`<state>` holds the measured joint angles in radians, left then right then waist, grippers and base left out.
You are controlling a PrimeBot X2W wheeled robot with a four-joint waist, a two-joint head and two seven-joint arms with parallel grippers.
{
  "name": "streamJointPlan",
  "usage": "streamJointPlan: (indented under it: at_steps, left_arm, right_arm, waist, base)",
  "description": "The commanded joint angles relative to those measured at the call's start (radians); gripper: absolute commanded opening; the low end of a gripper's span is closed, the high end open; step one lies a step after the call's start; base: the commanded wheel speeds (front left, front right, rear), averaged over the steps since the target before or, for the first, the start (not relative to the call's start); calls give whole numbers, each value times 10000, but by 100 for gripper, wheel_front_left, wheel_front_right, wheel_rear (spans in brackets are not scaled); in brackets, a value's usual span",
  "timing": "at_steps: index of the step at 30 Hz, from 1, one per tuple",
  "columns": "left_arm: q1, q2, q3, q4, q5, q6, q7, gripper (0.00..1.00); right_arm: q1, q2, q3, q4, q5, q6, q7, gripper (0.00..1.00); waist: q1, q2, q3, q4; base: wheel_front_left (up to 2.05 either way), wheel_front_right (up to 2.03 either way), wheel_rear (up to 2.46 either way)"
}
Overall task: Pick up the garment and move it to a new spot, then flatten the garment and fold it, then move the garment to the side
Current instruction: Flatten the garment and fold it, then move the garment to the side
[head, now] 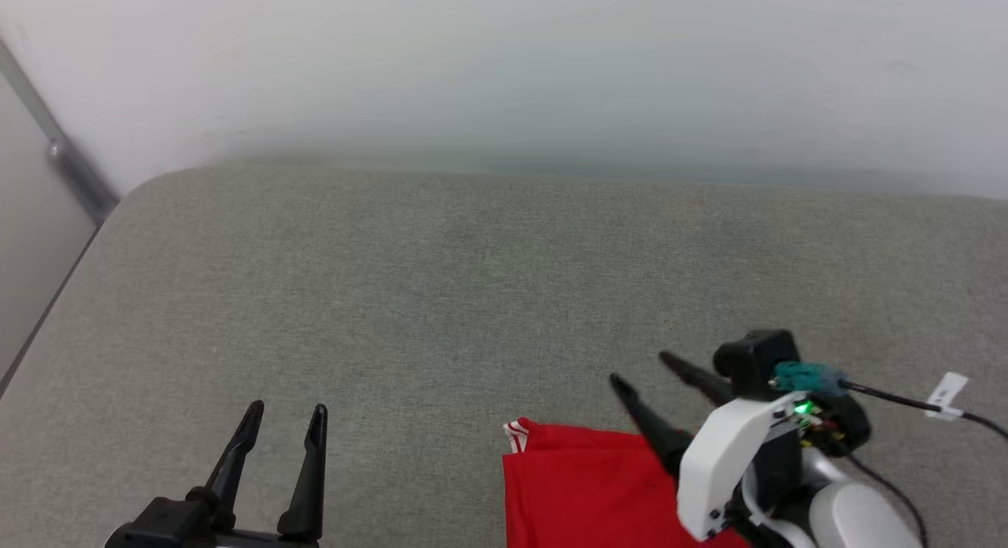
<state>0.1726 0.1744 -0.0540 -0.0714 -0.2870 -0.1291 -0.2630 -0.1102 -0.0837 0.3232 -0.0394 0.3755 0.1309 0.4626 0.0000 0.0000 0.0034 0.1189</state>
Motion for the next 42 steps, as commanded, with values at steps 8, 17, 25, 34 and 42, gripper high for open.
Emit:
streamJointPlan:
  at_steps: [8, 17, 25, 34, 42]
  left_arm:
    - [-297, -124, -29, -158, 53, -16, -21, 100]
    - [-376, -210, -58, -287, -42, -16, -21, 100]
    - [-333, -202, -25, -349, -58, -16, -21, 100]
    - [-330, -223, -160, -398, -24, -16, -23, 100]
    - [-318, -222, -151, -433, 32, -16, -21, 100]
  right_arm:
    - [-855, -1396, -1376, -12, -2283, -4, -2595, 100]
    - [264, -1048, -3429, -421, -2721, -4, -4423, 100]
    - [1380, -588, -3670, -810, -2375, -4, -5314, 100]
    - [1849, -203, -3533, -788, -2414, -4, -5675, 100]
    - [1963, -140, -3480, -817, -2432, -4, -5610, 100]
  waist:
    - [0, 0, 168, -534]
    - [0, 0, 304, -745]
    - [0, 0, 320, -730]
    - [0, 0, 312, -668]
    - [0, 0, 336, -643]
  base:
    - [0, 0, 0]
    - [0, 0, 0]
    - [0, 0, 0]
    - [0, 0, 0]
    - [0, 0, 0]
